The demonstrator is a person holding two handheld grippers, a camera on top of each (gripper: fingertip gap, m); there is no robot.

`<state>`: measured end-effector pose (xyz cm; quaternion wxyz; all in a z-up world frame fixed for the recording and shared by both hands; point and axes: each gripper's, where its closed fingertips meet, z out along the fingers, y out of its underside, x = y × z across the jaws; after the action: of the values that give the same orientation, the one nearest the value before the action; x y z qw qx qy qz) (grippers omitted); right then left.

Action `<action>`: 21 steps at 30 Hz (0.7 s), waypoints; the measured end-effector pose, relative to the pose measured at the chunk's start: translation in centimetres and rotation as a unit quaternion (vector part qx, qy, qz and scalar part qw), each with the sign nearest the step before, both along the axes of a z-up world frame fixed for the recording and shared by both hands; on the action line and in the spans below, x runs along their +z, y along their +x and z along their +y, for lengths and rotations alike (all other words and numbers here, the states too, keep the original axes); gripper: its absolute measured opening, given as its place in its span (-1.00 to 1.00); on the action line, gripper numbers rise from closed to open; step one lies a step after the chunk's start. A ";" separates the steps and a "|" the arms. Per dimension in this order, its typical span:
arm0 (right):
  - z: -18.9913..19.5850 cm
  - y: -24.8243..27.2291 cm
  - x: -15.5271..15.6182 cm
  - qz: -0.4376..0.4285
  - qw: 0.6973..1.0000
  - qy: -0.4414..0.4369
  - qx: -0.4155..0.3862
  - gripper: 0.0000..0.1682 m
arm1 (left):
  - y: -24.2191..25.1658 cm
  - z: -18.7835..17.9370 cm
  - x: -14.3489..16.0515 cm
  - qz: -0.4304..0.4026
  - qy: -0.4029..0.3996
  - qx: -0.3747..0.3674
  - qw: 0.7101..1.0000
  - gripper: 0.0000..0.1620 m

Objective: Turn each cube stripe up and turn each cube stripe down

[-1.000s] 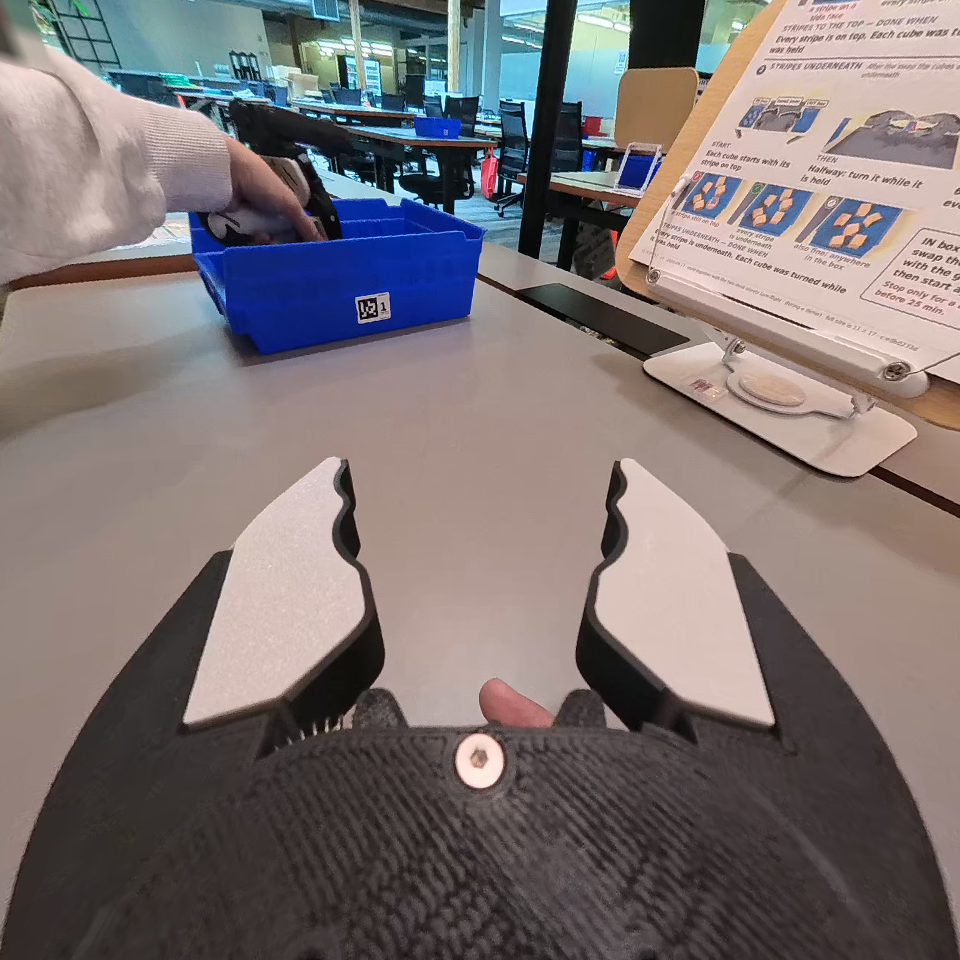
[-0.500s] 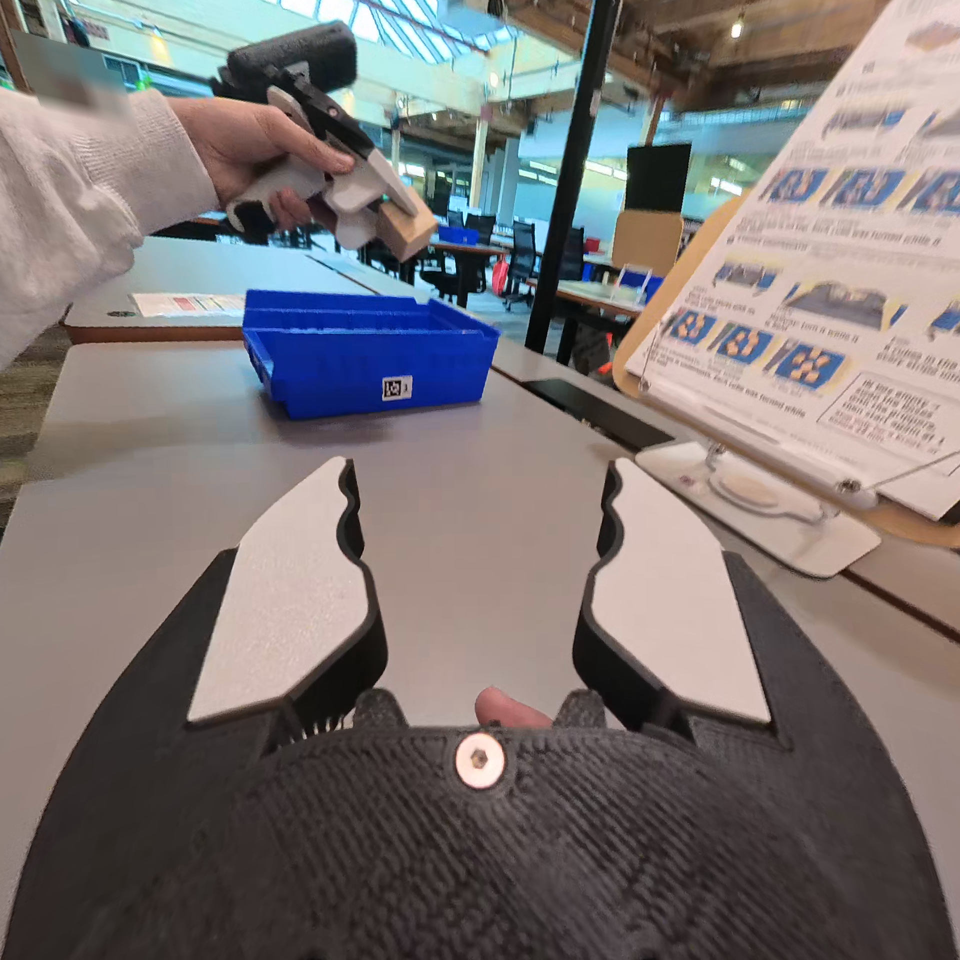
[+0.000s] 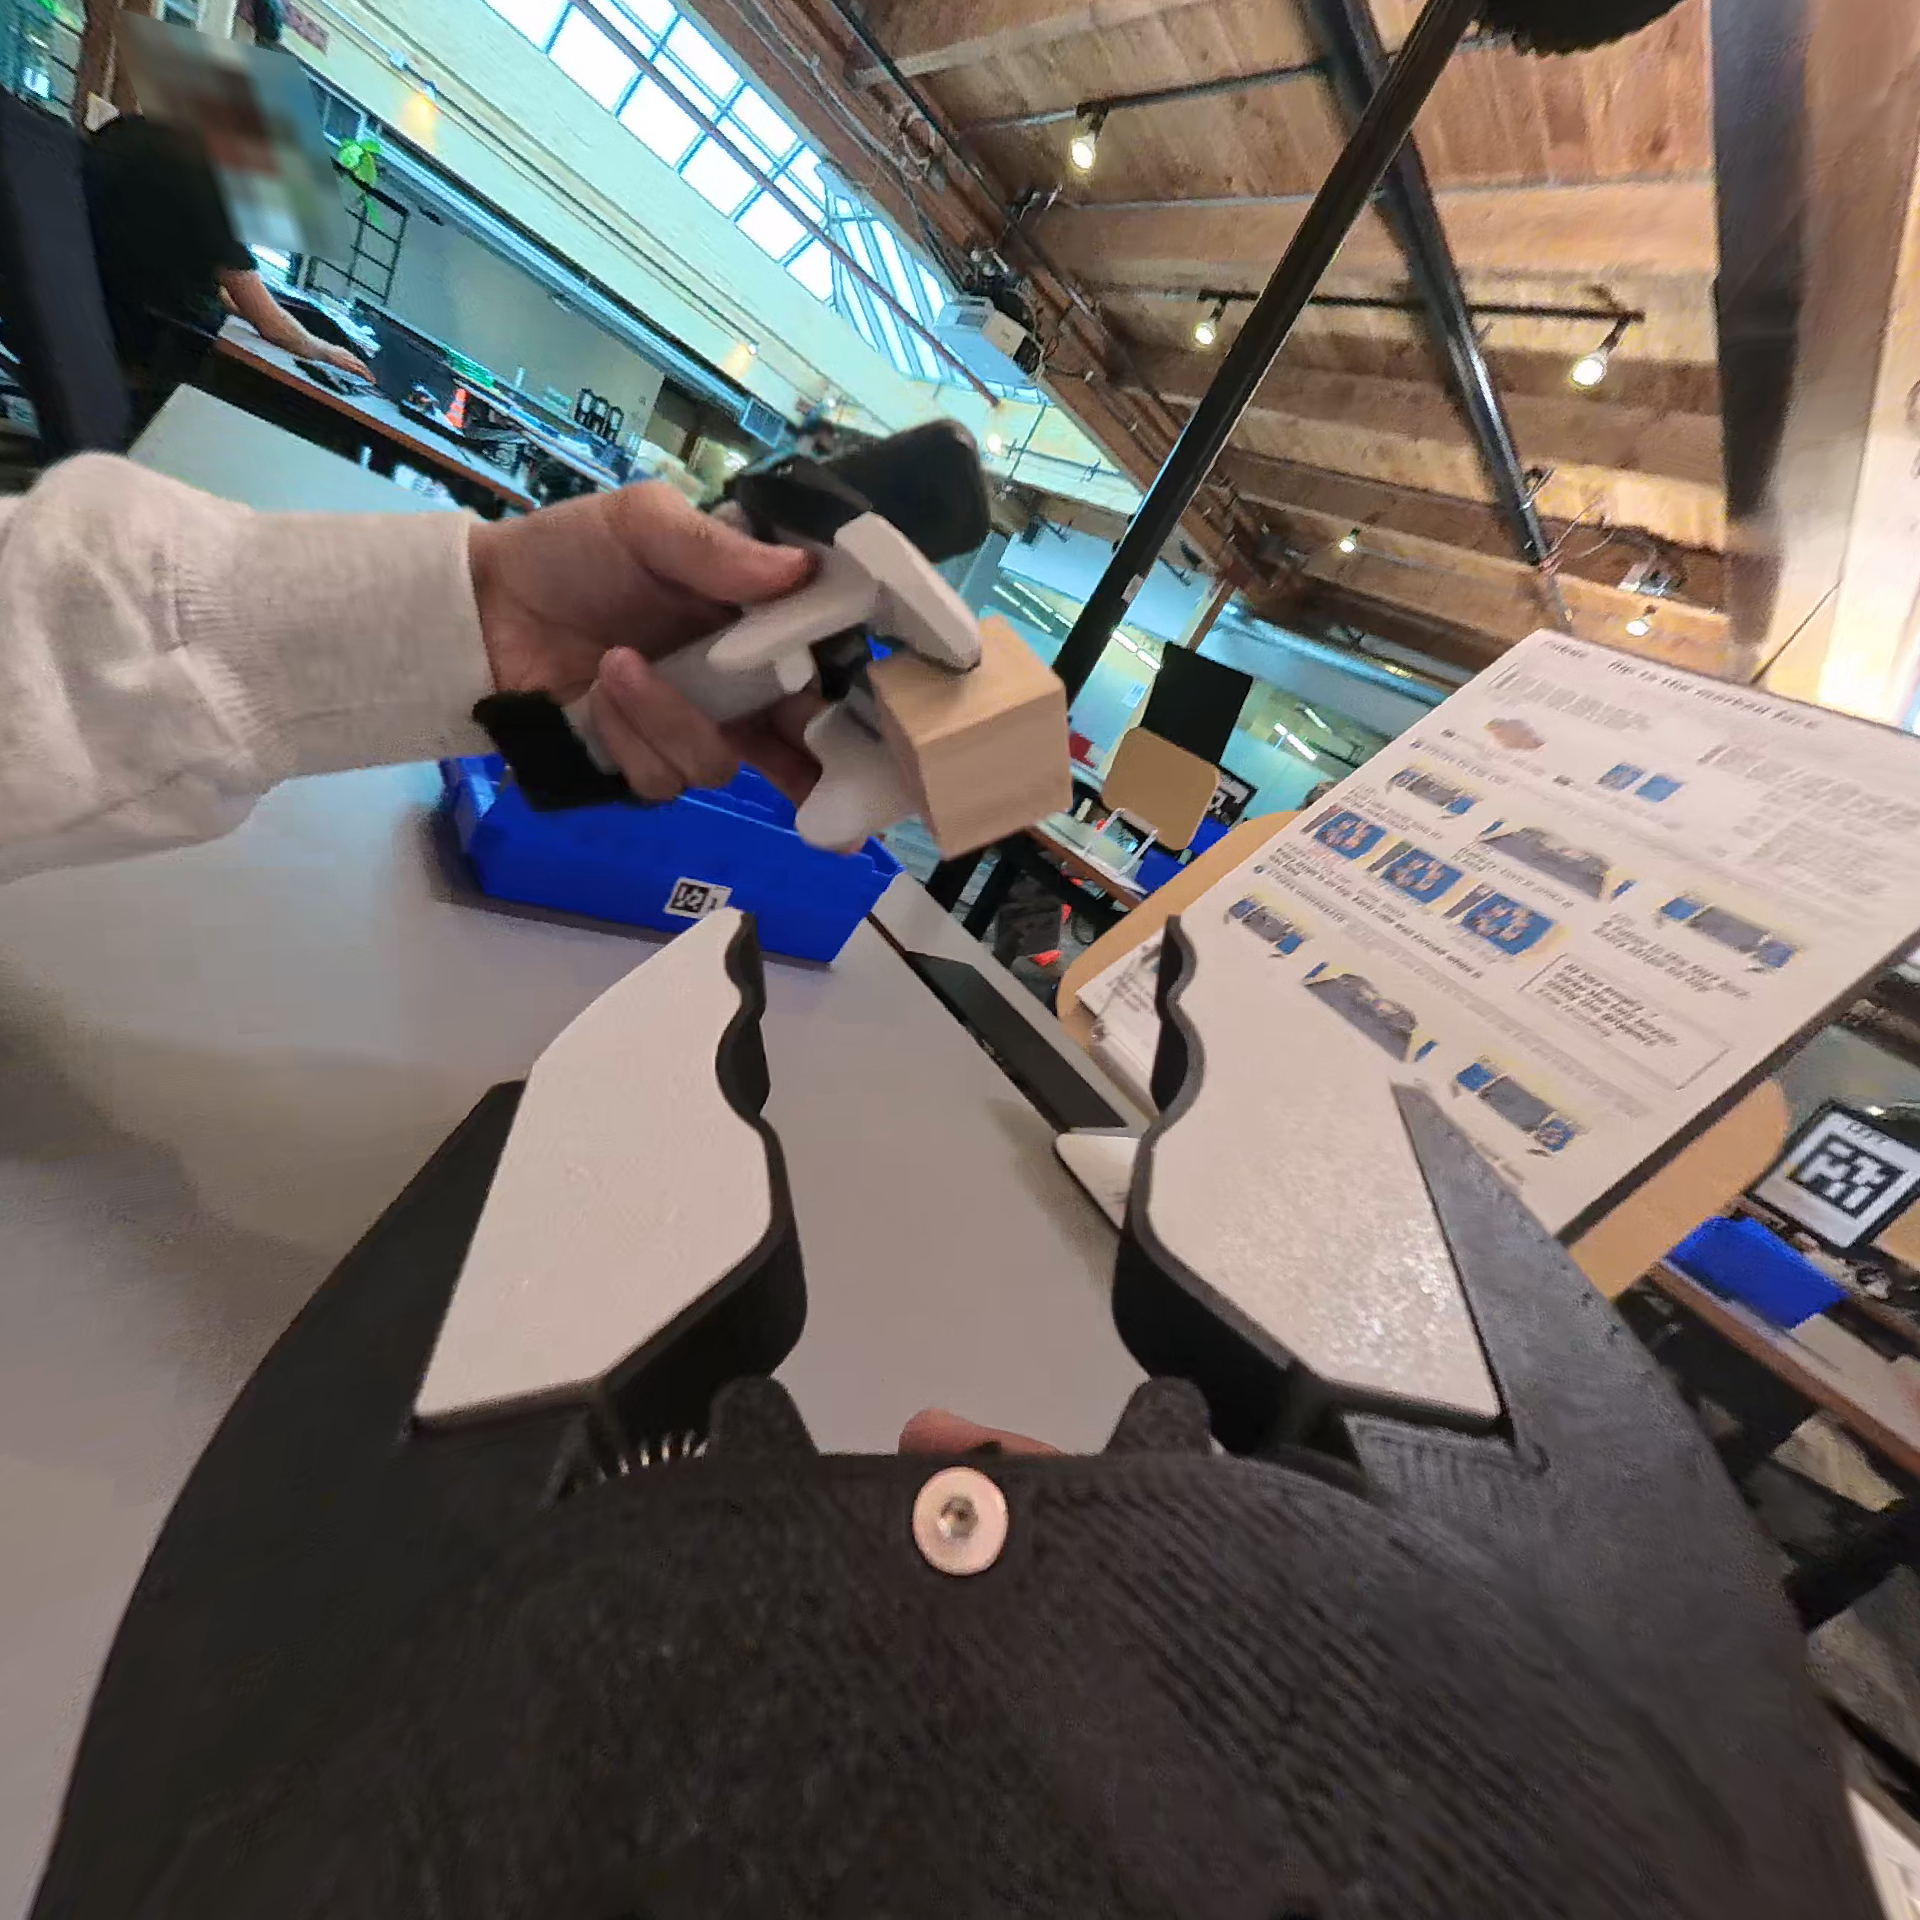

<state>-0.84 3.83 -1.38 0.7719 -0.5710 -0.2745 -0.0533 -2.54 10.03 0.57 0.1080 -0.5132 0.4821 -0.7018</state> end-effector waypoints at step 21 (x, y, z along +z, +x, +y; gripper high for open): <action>-0.5 1.3 -1.1 -0.048 0.999 0.006 0.023 -0.46 | 4.1 -8.3 -3.3 0.017 -0.063 -0.151 0.986 -0.44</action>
<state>0.50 3.33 -2.43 0.7621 -0.5571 -0.3236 -0.0645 1.56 1.75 -2.77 -0.0397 -0.4526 0.5107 -0.7299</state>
